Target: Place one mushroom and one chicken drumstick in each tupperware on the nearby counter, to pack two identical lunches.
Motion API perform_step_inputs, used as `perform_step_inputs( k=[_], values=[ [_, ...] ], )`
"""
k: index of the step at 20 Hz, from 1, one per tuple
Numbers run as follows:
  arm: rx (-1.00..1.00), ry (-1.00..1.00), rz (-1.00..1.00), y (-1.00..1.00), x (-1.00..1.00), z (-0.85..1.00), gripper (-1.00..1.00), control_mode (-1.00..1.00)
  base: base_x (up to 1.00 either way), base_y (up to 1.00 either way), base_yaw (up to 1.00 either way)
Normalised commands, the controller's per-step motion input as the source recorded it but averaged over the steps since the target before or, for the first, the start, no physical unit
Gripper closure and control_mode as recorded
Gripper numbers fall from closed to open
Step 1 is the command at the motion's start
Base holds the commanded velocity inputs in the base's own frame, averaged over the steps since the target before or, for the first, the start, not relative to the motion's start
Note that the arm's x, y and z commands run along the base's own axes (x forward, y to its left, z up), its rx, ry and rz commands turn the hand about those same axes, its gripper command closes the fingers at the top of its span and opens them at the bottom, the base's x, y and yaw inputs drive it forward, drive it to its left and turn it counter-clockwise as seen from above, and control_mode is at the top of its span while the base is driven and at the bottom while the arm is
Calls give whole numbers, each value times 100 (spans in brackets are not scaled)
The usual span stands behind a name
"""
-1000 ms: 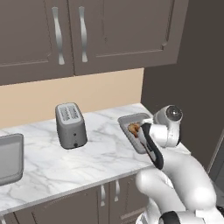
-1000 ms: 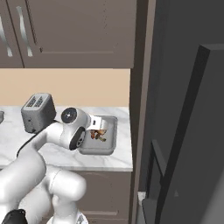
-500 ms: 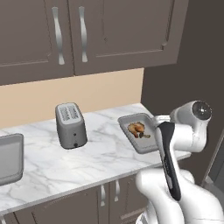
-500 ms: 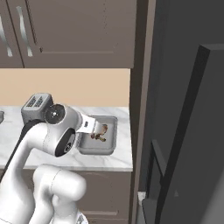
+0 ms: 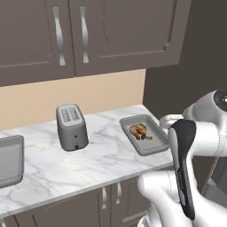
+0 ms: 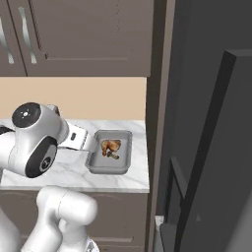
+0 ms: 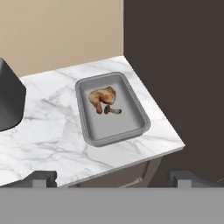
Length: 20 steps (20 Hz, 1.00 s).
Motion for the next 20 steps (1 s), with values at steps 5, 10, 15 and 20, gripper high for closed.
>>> perform_step_inputs(
  k=[5,10,15,20],
  values=[
    [0,-4,7,38,-27,0,-100,-100,0,0,0],
    [0,0,1,0,0,0,-100,100,-10,-2,7],
    [0,0,0,0,0,0,-100,100,-69,-1,20],
    [0,0,0,0,0,0,-100,100,-98,-23,20]
  ],
)
